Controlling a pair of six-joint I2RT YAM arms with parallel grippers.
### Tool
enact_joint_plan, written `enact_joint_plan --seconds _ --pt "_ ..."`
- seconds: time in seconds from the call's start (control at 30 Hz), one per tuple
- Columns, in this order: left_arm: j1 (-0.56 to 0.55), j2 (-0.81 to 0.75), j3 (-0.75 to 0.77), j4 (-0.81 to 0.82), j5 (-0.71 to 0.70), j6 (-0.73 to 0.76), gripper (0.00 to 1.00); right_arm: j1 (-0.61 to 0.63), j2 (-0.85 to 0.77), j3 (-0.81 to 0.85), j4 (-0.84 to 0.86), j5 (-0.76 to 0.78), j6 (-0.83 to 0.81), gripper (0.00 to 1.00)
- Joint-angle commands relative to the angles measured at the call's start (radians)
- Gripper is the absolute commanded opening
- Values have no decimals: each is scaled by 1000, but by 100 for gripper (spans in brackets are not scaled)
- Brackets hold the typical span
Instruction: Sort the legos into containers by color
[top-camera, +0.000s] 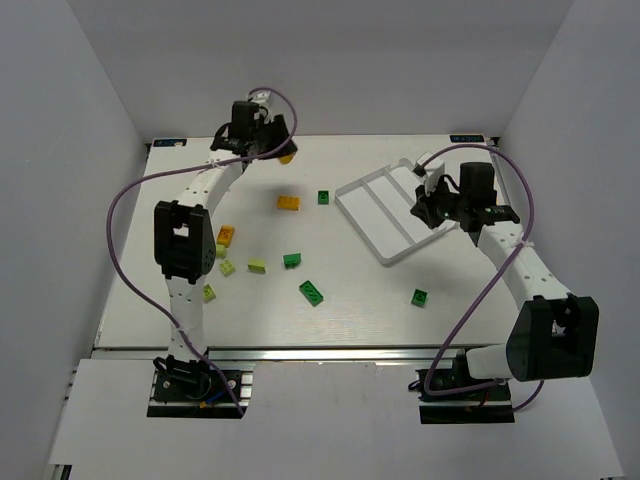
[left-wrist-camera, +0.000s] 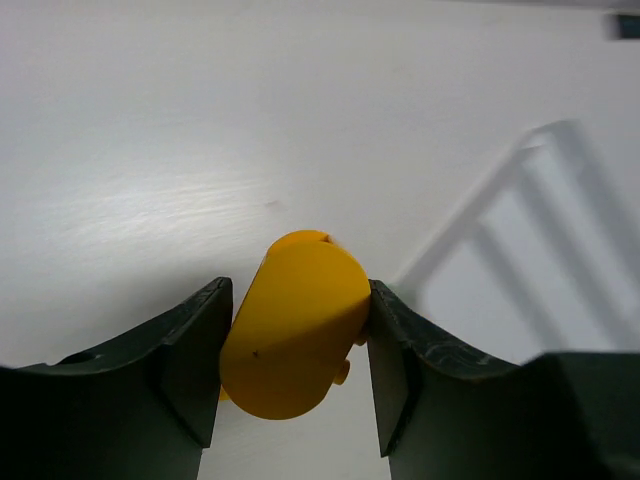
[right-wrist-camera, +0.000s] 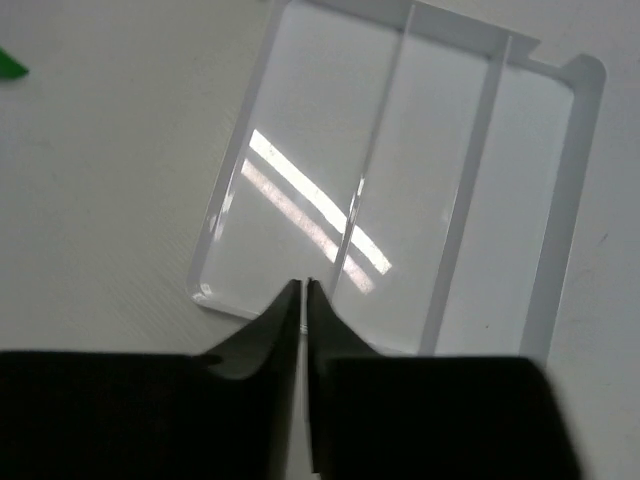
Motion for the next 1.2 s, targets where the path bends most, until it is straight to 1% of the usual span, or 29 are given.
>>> enact_joint_plan --seconds 0.0,0.07,0.13,0.23,0.37,0.47,0.5,0.53,0.57,0.6,0.63,0.67,0.7,0.77,0.8,0.83,0.9,0.93,1.0,1.03,1.17 --pt "-88 -2 122 -47 285 -159 0 5 -20 15 138 139 170 0" --pt "-138 20 118 -16 348 -208 0 3 9 53 103 180 210 0" --pt "-170 29 118 -7 357 -223 0 -1 25 64 98 188 227 0" --pt "-227 58 137 -34 370 -222 0 -1 23 58 118 219 233 0" --pt "-287 88 151 -77 357 -182 0 -1 23 56 121 214 248 0" --pt "-327 111 148 -90 315 -182 0 2 29 55 115 210 250 6" --pt "-327 115 141 -81 280 -182 0 -1 32 58 112 208 251 9" --pt "-341 121 141 -74 267 -182 0 -1 34 56 106 205 251 15" --pt "-350 141 144 -76 249 -188 0 -5 35 56 103 197 250 18" --pt "-350 152 154 -70 235 -191 4 0 35 56 96 194 241 21" --pt "-350 160 164 -71 213 -194 8 0 34 55 92 191 234 28" --pt "-359 180 174 -73 198 -205 8 -1 34 55 86 185 228 33" --pt "-359 187 186 -65 189 -210 9 0 32 53 73 182 224 45" --pt "-359 197 196 -62 167 -226 23 2 28 50 61 170 204 63" --pt "-359 203 203 -51 161 -228 31 -1 25 47 44 158 195 74" --pt "-359 204 208 -50 156 -231 40 2 22 43 37 132 169 78" --pt "-359 216 220 -48 156 -236 51 2 12 33 4 98 141 84" --pt "-359 218 226 -47 156 -236 61 0 11 27 -8 54 104 85" --pt "-359 226 230 -37 166 -237 65 -1 -1 20 -31 15 72 85" --pt "-359 227 239 -34 166 -240 66 -1 -9 9 -55 -34 52 85" --pt "-359 220 248 4 176 -257 77 0 -32 -14 -124 -131 -77 85"
